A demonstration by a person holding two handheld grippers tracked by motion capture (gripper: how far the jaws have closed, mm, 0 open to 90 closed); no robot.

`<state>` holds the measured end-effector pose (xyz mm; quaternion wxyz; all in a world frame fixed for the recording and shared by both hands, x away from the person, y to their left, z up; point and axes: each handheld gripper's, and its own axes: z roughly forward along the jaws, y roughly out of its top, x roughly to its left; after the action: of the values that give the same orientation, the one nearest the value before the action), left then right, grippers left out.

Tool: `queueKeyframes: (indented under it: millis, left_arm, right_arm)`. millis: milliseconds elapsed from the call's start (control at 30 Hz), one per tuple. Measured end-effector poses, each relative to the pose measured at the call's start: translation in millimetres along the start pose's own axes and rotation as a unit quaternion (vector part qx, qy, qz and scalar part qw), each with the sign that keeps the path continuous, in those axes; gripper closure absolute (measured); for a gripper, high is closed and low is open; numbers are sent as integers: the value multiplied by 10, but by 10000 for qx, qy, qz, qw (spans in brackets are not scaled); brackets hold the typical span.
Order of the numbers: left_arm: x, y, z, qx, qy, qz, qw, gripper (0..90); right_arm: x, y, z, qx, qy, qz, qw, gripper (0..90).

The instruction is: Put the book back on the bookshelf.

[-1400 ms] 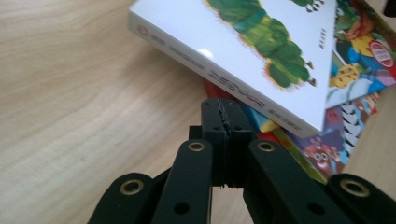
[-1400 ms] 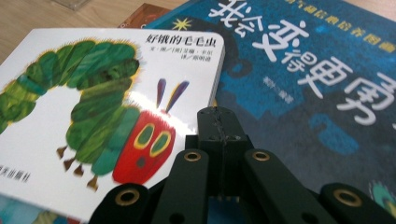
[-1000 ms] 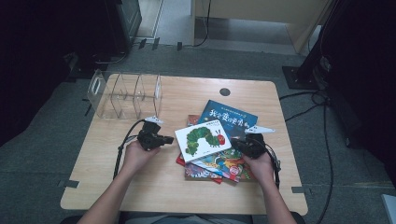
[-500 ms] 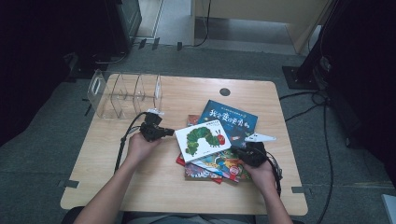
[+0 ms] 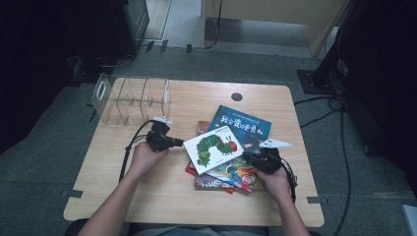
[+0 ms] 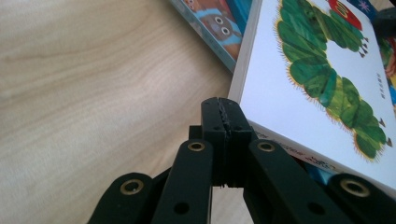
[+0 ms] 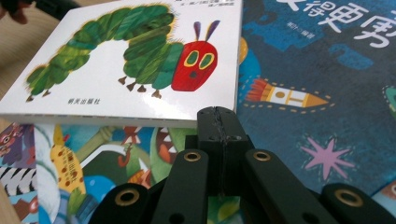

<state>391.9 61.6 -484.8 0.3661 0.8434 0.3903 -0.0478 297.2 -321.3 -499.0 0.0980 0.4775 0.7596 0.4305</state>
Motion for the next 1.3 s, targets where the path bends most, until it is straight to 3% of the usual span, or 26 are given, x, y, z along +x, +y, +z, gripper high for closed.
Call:
queueKeyframes:
  millis: [500, 800, 900, 1000, 1133, 1267, 1300]
  left_arm:
    - [-230, -191, -93, 277, -3, -26, 9996, 900]
    - [-330, -274, -108, 276, -118, -128, 9995, 885]
    - [-364, -284, -125, 311, 36, -78, 9995, 886]
    - [-359, -277, -151, 348, 142, -77, 9993, 862]
    - [-303, -213, -212, 166, 169, -169, 9996, 824]
    - [-277, -136, -243, 112, 319, -91, 9994, 691]
    - [-272, -116, -245, 112, 268, -74, 9996, 664]
  right_arm:
    - [-51, 135, 143, -4, 11, -29, 10000, 900]
    - [-68, 234, 245, 52, 88, 6, 9999, 900]
    - [-82, 254, 262, 78, 147, 48, 9999, 897]
    - [-81, 280, 286, 106, 170, 21, 9998, 896]
    - [-49, 287, 290, 110, 45, -139, 9998, 898]
    - [26, 264, 252, 96, 43, -302, 9995, 898]
    - [48, 257, 239, 73, 75, -302, 9995, 898]
